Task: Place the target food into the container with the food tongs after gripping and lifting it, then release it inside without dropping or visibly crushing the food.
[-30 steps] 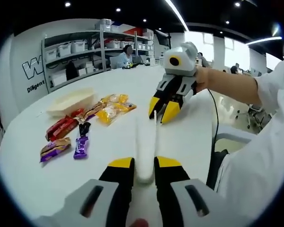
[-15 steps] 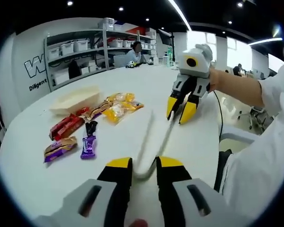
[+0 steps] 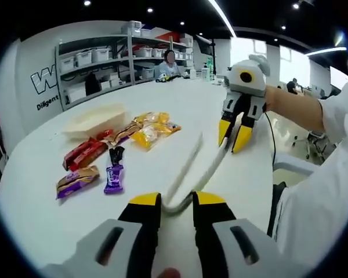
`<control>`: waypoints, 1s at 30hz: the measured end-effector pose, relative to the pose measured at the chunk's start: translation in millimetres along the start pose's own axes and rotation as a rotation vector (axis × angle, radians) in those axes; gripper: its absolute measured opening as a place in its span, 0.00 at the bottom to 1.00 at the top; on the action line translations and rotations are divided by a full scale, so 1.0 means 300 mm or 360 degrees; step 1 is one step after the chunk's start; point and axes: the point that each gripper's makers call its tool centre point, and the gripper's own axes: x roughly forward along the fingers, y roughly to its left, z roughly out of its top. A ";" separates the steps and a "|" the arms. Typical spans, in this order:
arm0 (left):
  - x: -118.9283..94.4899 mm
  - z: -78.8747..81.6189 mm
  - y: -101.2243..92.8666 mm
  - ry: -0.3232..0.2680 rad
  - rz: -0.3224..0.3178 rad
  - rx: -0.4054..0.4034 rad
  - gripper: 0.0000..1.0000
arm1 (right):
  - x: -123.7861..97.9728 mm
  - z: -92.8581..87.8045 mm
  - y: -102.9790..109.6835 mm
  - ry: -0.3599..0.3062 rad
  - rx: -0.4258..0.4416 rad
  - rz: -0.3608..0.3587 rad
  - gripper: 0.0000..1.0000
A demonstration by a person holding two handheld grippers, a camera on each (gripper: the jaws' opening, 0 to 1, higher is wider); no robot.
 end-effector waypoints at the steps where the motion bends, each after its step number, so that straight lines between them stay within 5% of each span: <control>1: 0.000 0.000 0.001 0.0000 0.0001 0.0001 0.21 | 0.000 0.000 0.003 -0.0001 -0.0004 0.0005 0.05; 30: -0.022 0.003 0.004 -0.0032 -0.0025 -0.0004 0.25 | -0.003 0.023 -0.007 -0.0005 -0.0004 0.0008 0.08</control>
